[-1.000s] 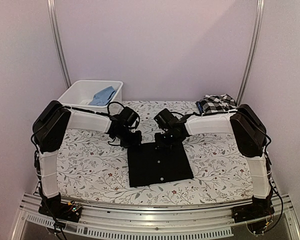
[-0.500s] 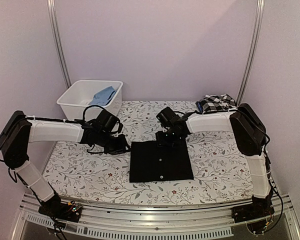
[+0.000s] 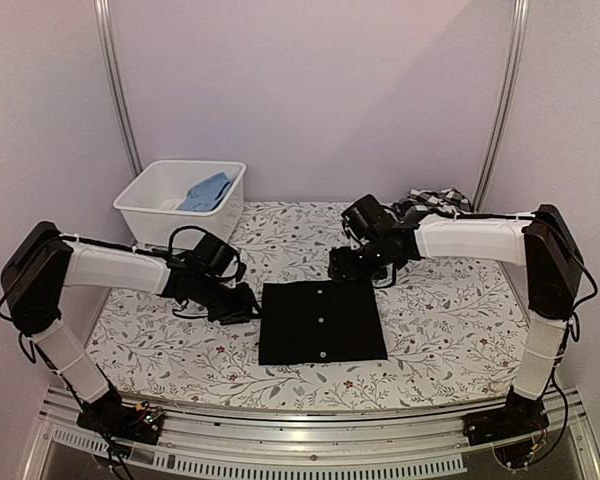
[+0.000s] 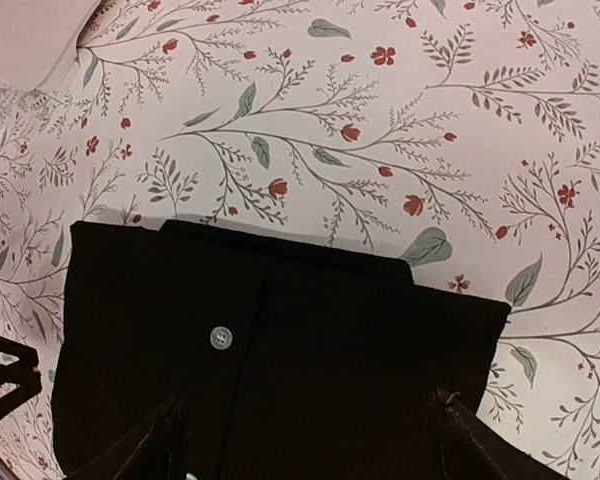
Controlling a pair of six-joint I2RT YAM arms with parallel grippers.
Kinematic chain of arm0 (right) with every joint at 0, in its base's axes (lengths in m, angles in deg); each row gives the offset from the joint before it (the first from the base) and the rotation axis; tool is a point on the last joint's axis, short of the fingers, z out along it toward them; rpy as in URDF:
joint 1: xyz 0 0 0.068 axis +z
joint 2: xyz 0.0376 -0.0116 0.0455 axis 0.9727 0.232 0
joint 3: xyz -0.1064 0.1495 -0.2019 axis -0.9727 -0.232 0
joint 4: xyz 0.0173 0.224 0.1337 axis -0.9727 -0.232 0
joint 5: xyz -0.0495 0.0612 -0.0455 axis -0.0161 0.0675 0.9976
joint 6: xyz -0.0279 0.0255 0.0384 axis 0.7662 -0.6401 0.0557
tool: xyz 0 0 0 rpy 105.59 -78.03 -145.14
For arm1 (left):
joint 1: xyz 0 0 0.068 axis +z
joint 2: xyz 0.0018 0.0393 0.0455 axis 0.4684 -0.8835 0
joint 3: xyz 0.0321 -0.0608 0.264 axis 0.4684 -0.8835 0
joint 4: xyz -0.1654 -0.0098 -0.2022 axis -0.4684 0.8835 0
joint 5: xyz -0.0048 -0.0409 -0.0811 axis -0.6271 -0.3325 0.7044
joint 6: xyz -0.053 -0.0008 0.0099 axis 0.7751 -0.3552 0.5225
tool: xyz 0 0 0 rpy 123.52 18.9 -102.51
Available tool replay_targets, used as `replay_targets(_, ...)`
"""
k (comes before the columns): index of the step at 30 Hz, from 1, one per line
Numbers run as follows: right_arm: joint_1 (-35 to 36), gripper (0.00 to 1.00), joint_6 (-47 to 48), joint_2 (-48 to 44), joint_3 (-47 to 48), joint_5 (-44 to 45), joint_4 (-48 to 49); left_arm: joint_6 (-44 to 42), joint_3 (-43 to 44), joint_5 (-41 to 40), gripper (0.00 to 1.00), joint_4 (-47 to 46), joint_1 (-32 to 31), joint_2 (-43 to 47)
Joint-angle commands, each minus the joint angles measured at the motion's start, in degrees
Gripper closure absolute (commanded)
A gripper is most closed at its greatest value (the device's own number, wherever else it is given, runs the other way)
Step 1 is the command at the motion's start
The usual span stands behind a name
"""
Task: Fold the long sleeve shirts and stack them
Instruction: Smooth out the square-folded shirt at the center of the board, then pick up the square-folded shirt from the center of the board.
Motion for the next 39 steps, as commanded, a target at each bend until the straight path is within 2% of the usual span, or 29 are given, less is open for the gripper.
replay_targets(1, -0.4, 0.18, -0.3, -6.2, -6.7, 1.0, 2.2, 0.1, 3.0, -1.5, 0.62, 1.1, -1.3, -3.6)
replay_targets(11, -0.4, 0.15, -0.8, -14.6, -19.1, 0.3, 5.7, 2.1, 5.9, -4.2, 0.64, 4.2, -4.1, -8.4)
replay_targets(19, -0.4, 0.16, -1.4, -16.7, -23.5, 0.0, 7.0, 3.9, 8.5, -5.9, 0.68, 6.9, -5.5, -12.1)
replay_targets(24, -0.4, 0.15, -1.5, -17.3, -24.7, -0.3, 7.7, 5.1, 8.7, -5.2, 0.77, 5.9, -5.5, -13.2)
replay_targets(27, -0.4, 0.15, -1.7, -17.3, -25.0, -0.4, 8.1, 4.7, 9.6, -4.3, 0.92, 5.3, -5.5, -14.0)
replay_targets(29, -0.4, 0.15, -1.7, -17.0, -25.1, -0.5, 8.1, 4.4, 9.9, -4.6, 0.99, 5.6, -5.6, -13.6)
replay_targets(35, -0.4, 0.19, -1.7, -16.8, -25.5, -0.8, 8.1, 0.8, 10.8, -7.0, 1.00, 10.5, -4.7, -10.4)
replay_targets(39, -0.4, 0.30, -1.7, -17.5, -25.7, -2.5, 8.6, -3.0, 10.6, -7.1, 1.00, 13.5, -3.4, -7.5)
